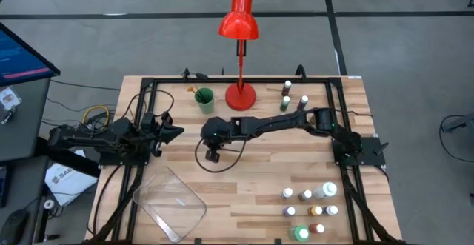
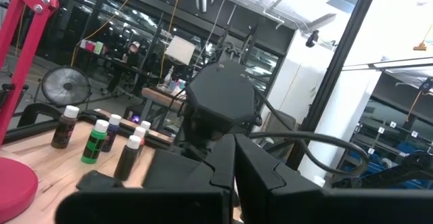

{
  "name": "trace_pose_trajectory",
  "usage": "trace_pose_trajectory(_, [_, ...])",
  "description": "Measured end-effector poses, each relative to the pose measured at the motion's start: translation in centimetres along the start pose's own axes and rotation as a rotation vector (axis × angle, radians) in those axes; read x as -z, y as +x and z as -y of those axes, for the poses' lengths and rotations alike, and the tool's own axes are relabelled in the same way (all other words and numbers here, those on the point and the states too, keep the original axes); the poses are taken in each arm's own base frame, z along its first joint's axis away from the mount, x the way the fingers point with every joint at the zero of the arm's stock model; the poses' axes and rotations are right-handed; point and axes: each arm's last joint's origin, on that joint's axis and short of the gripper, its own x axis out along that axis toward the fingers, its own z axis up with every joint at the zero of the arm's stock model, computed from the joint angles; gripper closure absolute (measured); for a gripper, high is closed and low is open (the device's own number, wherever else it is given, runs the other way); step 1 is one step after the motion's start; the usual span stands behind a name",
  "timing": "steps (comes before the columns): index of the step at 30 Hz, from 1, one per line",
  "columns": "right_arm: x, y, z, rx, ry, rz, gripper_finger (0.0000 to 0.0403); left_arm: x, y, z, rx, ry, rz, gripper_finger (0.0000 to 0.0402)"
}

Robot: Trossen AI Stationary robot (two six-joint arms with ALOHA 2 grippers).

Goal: Pick & Place Paint Supplies
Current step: Put the silver paint brush into the green cup

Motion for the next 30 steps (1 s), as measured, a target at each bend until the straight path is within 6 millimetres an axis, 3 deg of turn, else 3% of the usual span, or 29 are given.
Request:
trace_pose_trajectory(9, [0.2,0.0,-1.3,-0.021,-0.024,0.001,0.0403,0.0,0.0,0.0,-0.003,0.0,0.003,0.0401])
trace_pose_trajectory(14, [0.0,0.0,-0.5,-0.012,-0.018,0.004,0.0396,-0.1,0.0,0.0,-0.001,-0.001,0.007,0.0401])
trace_pose_trajectory(19, [0.7,1.2,1.0,0.014,-0.048,-0.021,0.0345,-0.1,0.0,0.0,-0.001,-0.001,0.009,0.0401])
trace_pose_trajectory(23, [0.5,1.8,1.0,0.007,-0.117,0.027,0.029,-0.1,0.0,0.0,0.001,-0.001,0.011,0.0401])
trace_pose_trajectory(30, [1.9,3.5,2.3,0.001,-0.092,-0.021,0.0219,-0.1,0.0,0.1,0.005,-0.001,0.016,0.0401])
